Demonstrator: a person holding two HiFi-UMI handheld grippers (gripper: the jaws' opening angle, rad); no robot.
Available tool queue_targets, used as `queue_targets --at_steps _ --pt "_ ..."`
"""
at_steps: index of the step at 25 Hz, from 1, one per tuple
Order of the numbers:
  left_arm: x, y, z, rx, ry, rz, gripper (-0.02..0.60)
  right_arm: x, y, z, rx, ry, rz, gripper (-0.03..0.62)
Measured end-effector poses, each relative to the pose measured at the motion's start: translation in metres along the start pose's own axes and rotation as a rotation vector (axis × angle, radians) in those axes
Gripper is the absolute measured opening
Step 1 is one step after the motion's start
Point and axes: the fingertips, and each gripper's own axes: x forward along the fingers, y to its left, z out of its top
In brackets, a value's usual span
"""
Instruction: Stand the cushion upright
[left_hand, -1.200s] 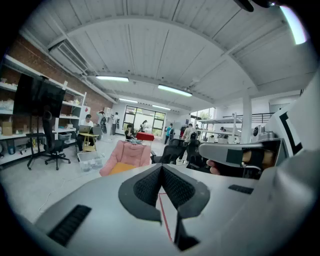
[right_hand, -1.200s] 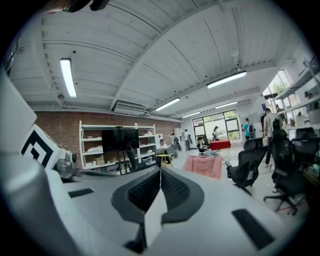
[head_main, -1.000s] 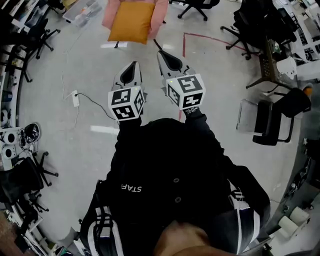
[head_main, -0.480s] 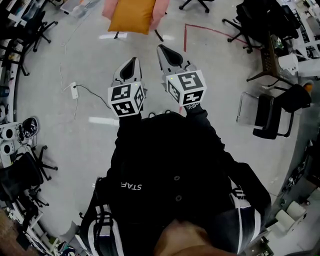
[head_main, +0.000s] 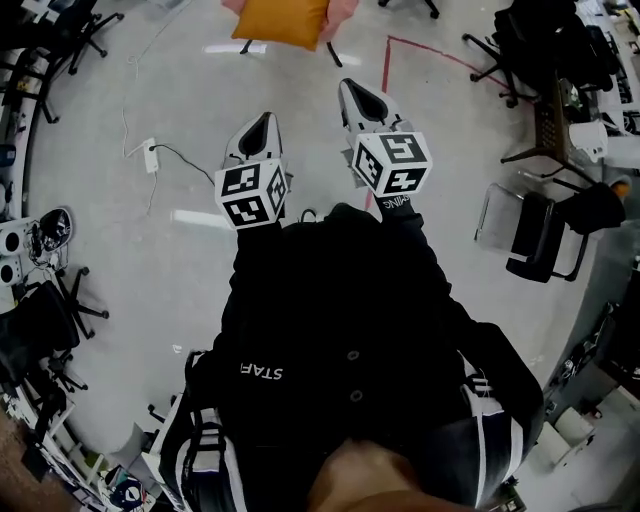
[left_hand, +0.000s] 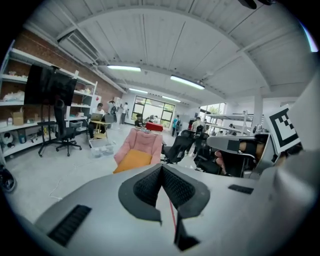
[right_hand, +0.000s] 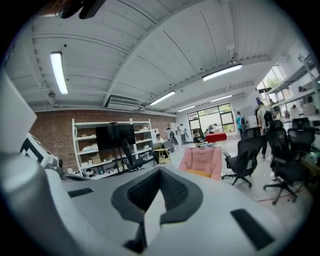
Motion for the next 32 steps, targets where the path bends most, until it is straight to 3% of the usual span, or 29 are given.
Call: queue_targets --at_steps 6,10,15,20,27,32 --pt "0.019 0.039 -0.005 -0.035 0.036 0.046 0.002 0.034 -0.006 -0.013 -0.036 0.052 0.000 0.011" --pt "0.054 0.052 -0.006 -0.043 0.055 0.061 0.002 0.065 -0.043 -0.027 -0.007 0.101 -0.018 0.012" --pt "0.118 0.096 -0.003 -0.074 0.079 0.132 0.002 0.131 -0.099 -0.038 0.032 0.125 -0.042 0.011" --pt "0.218 0.130 0.042 -0.065 0.082 0.164 0.002 0.237 -0.158 -0.016 0.050 0.142 0.010 0.012" --pt "0.384 0.140 0.128 -0.029 0.097 0.091 0.002 0.377 -0.237 0.035 0.054 0.168 0.069 0.012" --pt "0.453 0.159 0.147 -0.038 0.136 0.078 0.002 0.437 -0.270 0.036 0.085 0.218 0.053 0.011"
